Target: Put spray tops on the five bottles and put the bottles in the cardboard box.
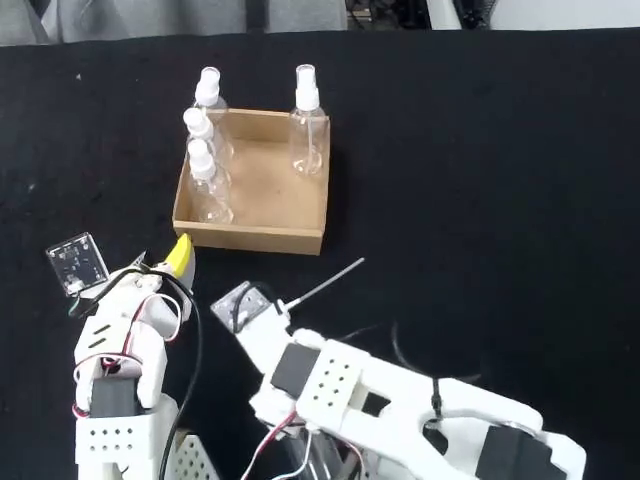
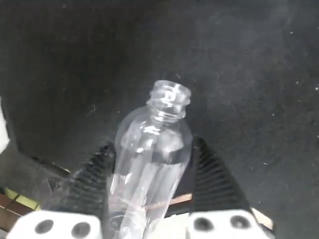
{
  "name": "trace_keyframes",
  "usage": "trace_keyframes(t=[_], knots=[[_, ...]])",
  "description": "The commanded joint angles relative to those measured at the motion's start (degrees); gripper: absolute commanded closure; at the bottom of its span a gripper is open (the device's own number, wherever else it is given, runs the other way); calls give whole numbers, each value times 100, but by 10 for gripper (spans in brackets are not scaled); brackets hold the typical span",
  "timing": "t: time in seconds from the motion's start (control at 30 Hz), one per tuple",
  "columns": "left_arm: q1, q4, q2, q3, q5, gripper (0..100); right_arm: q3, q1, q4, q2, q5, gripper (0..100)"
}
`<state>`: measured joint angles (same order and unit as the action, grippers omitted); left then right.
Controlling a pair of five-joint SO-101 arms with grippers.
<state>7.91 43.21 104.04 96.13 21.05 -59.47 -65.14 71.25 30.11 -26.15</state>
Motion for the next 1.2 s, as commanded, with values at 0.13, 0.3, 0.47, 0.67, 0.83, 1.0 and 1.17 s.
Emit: trace_keyframes(t=[0.13, 0.3, 0.47, 0.67, 0.83, 1.0, 1.17], knots=[[57, -79, 44, 127, -35, 787, 374, 589, -123, -57, 193, 970], [57, -79, 44, 127, -35, 787, 374, 1231, -123, -57, 686, 970], [48, -79, 44, 127, -35, 787, 374, 1732, -123, -57, 1099, 970], [40, -79, 44, 127, -35, 787, 382, 2277, -132, -57, 1609, 970], [31, -79, 44, 127, -35, 787, 382, 2664, -158, -57, 2092, 970], [31, -70, 44, 127, -35, 787, 453, 2910, -176, -57, 2567, 970], [31, -70, 44, 127, -35, 787, 787, 3174, -141, -57, 2857, 970]])
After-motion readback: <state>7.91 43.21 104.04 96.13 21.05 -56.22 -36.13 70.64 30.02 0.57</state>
